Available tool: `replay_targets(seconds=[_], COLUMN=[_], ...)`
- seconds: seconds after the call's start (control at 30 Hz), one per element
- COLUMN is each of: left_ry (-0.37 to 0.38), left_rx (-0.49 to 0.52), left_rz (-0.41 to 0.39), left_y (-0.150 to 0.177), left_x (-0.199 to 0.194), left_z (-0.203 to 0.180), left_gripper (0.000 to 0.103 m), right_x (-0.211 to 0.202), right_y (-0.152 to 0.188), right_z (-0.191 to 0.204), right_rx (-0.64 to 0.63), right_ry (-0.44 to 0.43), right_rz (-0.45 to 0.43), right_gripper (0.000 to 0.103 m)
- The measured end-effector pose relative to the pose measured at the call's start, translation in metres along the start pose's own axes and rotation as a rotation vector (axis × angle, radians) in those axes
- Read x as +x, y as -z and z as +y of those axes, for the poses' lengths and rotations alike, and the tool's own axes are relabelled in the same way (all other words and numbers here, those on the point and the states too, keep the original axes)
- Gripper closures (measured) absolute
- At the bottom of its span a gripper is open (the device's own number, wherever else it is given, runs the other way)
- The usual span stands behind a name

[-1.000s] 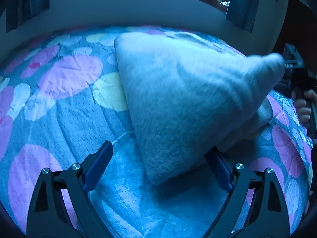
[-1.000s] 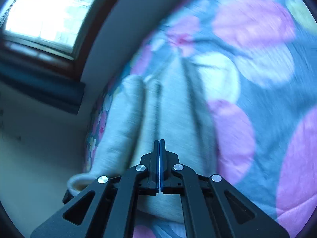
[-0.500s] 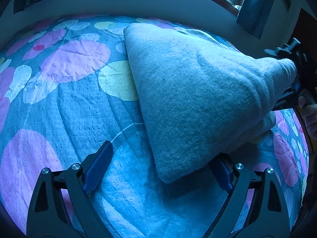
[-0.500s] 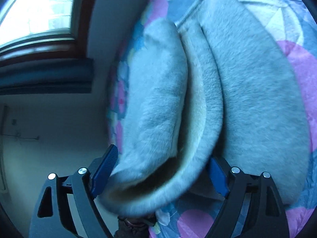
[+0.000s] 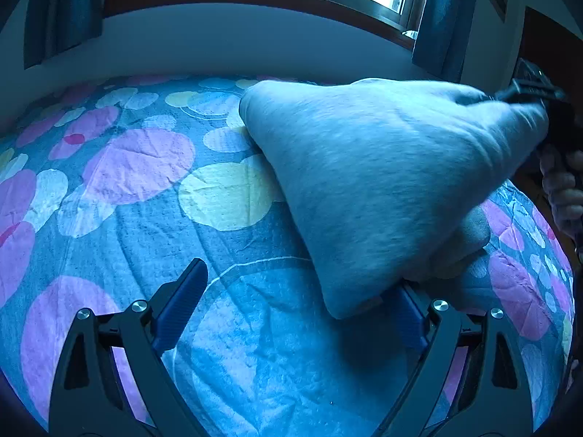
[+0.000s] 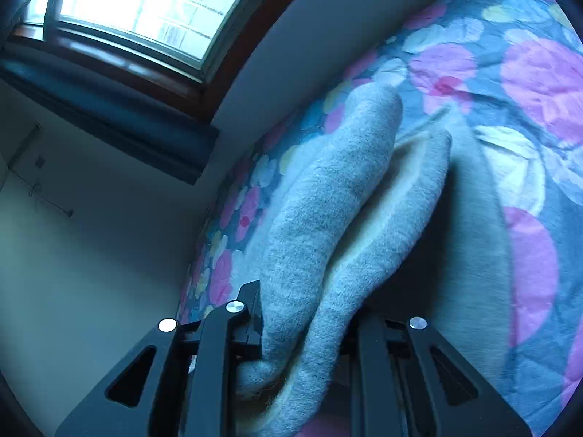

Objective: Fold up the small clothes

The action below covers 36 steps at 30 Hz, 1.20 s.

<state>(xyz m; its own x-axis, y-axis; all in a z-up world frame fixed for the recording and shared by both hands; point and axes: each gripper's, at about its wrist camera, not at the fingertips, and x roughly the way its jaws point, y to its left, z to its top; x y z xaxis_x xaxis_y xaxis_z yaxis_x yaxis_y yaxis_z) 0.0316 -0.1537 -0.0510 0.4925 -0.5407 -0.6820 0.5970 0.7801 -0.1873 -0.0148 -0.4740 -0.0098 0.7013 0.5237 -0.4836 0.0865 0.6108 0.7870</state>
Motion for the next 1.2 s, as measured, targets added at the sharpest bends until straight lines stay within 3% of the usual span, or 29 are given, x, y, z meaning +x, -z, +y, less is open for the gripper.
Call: replay_targets(seconds=[0.17,0.3,0.37,0.43,0.47,0.63,0.73,0.77,0.83,0.93,1.07,1.2], left_ry=[0.077,0.076,0.075,0.064,0.061,0.066,0.067,0.067,0.065,0.075,0.074,0.079], left_rx=[-0.045,-0.048,-0.059,-0.067,-0.07,-0.084,-0.086,-0.087,-0.088,-0.099,-0.096,-0.098], left_rz=[0.085,0.135,0.135,0.139,0.142,0.147,0.147,0.147,0.148,0.153,0.161,0.157], left_y=[-0.003,-0.003,-0.003,-0.001,-0.001,0.0,0.0,0.0,0.001,0.0,0.002,0.0], left_x=[0.026,0.038,0.038,0.039,0.039,0.041,0.04,0.04,0.04,0.042,0.045,0.044], left_z=[-0.001,-0.004,-0.004,-0.003,-0.003,-0.001,-0.001,-0.001,-0.001,0.003,0.003,0.004], left_gripper=[0.008,0.008,0.008,0.008,0.008,0.008,0.008,0.008,0.008,0.008,0.006,0.006], right_x=[0.023,0.027,0.019,0.005,-0.001,-0.019,-0.022,-0.021,-0.021,-0.02,-0.014,-0.015], right_y=[0.013,0.015,0.016,0.019,0.02,0.037,0.046,0.049,0.052,0.06,0.07,0.069], right_z=[-0.074,-0.087,-0.084,-0.075,-0.07,-0.05,-0.047,-0.047,-0.06,-0.082,-0.108,-0.103], right_rx=[0.139,0.209,0.234,0.242,0.239,0.198,0.155,0.138,0.155,0.173,0.201,0.186], right_ry=[0.057,-0.034,-0.05,-0.035,-0.042,-0.031,0.047,0.075,0.101,0.123,0.079,0.08], right_rz=[0.04,0.035,0.047,0.042,0.035,0.029,0.005,-0.006,0.0,-0.015,-0.042,-0.053], right_gripper=[0.085,0.082,0.072,0.044,0.038,0.031,0.034,0.042,0.067,0.082,0.085,0.085])
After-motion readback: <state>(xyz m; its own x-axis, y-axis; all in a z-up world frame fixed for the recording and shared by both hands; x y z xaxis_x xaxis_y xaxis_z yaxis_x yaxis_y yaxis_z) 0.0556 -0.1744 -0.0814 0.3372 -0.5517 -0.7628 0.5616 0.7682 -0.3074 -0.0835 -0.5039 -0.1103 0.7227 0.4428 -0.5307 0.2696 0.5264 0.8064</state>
